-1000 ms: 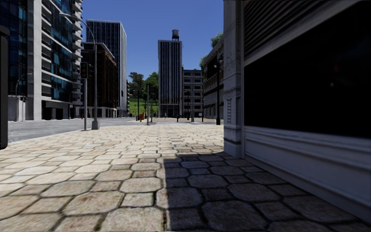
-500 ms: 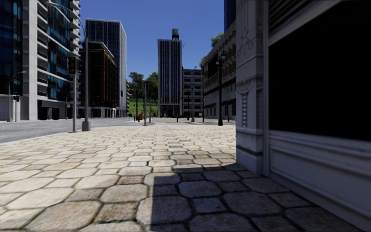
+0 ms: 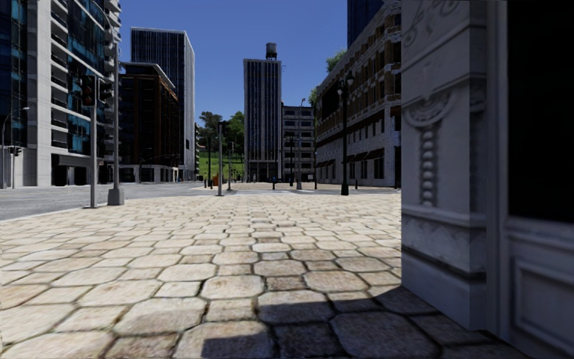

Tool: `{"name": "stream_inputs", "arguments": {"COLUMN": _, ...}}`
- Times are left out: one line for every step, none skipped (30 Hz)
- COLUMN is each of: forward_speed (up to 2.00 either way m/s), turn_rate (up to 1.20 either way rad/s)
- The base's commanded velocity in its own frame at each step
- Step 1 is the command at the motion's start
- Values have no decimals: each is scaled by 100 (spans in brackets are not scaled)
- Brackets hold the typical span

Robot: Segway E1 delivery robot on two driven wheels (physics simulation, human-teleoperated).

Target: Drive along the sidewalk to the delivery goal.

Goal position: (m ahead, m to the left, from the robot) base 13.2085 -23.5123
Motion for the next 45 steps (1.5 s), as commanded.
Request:
{"name": "stream_inputs", "arguments": {"forward_speed": 200, "turn_rate": 0}}
{"name": "stream_inputs", "arguments": {"forward_speed": 200, "turn_rate": 0}}
{"name": "stream_inputs", "arguments": {"forward_speed": 200, "turn_rate": 0}}
{"name": "stream_inputs", "arguments": {"forward_speed": 200, "turn_rate": 0}}
{"name": "stream_inputs", "arguments": {"forward_speed": 200, "turn_rate": 0}}
{"name": "stream_inputs", "arguments": {"forward_speed": 200, "turn_rate": 0}}
{"name": "stream_inputs", "arguments": {"forward_speed": 200, "turn_rate": 0}}
{"name": "stream_inputs", "arguments": {"forward_speed": 200, "turn_rate": 0}}
{"name": "stream_inputs", "arguments": {"forward_speed": 200, "turn_rate": 0}}
{"name": "stream_inputs", "arguments": {"forward_speed": 200, "turn_rate": 0}}
{"name": "stream_inputs", "arguments": {"forward_speed": 200, "turn_rate": 0}}
{"name": "stream_inputs", "arguments": {"forward_speed": 200, "turn_rate": 0}}
{"name": "stream_inputs", "arguments": {"forward_speed": 200, "turn_rate": 0}}
{"name": "stream_inputs", "arguments": {"forward_speed": 200, "turn_rate": 0}}
{"name": "stream_inputs", "arguments": {"forward_speed": 200, "turn_rate": 0}}
{"name": "stream_inputs", "arguments": {"forward_speed": 200, "turn_rate": 0}}
{"name": "stream_inputs", "arguments": {"forward_speed": 200, "turn_rate": 0}}
{"name": "stream_inputs", "arguments": {"forward_speed": 200, "turn_rate": 0}}
{"name": "stream_inputs", "arguments": {"forward_speed": 200, "turn_rate": 0}}
{"name": "stream_inputs", "arguments": {"forward_speed": 200, "turn_rate": 0}}
{"name": "stream_inputs", "arguments": {"forward_speed": 200, "turn_rate": 0}}
{"name": "stream_inputs", "arguments": {"forward_speed": 200, "turn_rate": 0}}
{"name": "stream_inputs", "arguments": {"forward_speed": 200, "turn_rate": -2}}
{"name": "stream_inputs", "arguments": {"forward_speed": 200, "turn_rate": -5}}
{"name": "stream_inputs", "arguments": {"forward_speed": 200, "turn_rate": -5}}
{"name": "stream_inputs", "arguments": {"forward_speed": 200, "turn_rate": -13}}
{"name": "stream_inputs", "arguments": {"forward_speed": 200, "turn_rate": -20}}
{"name": "stream_inputs", "arguments": {"forward_speed": 200, "turn_rate": -22}}
{"name": "stream_inputs", "arguments": {"forward_speed": 200, "turn_rate": -23}}
{"name": "stream_inputs", "arguments": {"forward_speed": 200, "turn_rate": -23}}
{"name": "stream_inputs", "arguments": {"forward_speed": 200, "turn_rate": -27}}
{"name": "stream_inputs", "arguments": {"forward_speed": 200, "turn_rate": -37}}
{"name": "stream_inputs", "arguments": {"forward_speed": 200, "turn_rate": -37}}
{"name": "stream_inputs", "arguments": {"forward_speed": 200, "turn_rate": -42}}
{"name": "stream_inputs", "arguments": {"forward_speed": 200, "turn_rate": -49}}
{"name": "stream_inputs", "arguments": {"forward_speed": 200, "turn_rate": -57}}
{"name": "stream_inputs", "arguments": {"forward_speed": 200, "turn_rate": -57}}
{"name": "stream_inputs", "arguments": {"forward_speed": 200, "turn_rate": -59}}
{"name": "stream_inputs", "arguments": {"forward_speed": 200, "turn_rate": -59}}
{"name": "stream_inputs", "arguments": {"forward_speed": 200, "turn_rate": -59}}
{"name": "stream_inputs", "arguments": {"forward_speed": 200, "turn_rate": -59}}
{"name": "stream_inputs", "arguments": {"forward_speed": 200, "turn_rate": -59}}
{"name": "stream_inputs", "arguments": {"forward_speed": 200, "turn_rate": -59}}
{"name": "stream_inputs", "arguments": {"forward_speed": 200, "turn_rate": -59}}
{"name": "stream_inputs", "arguments": {"forward_speed": 200, "turn_rate": -59}}
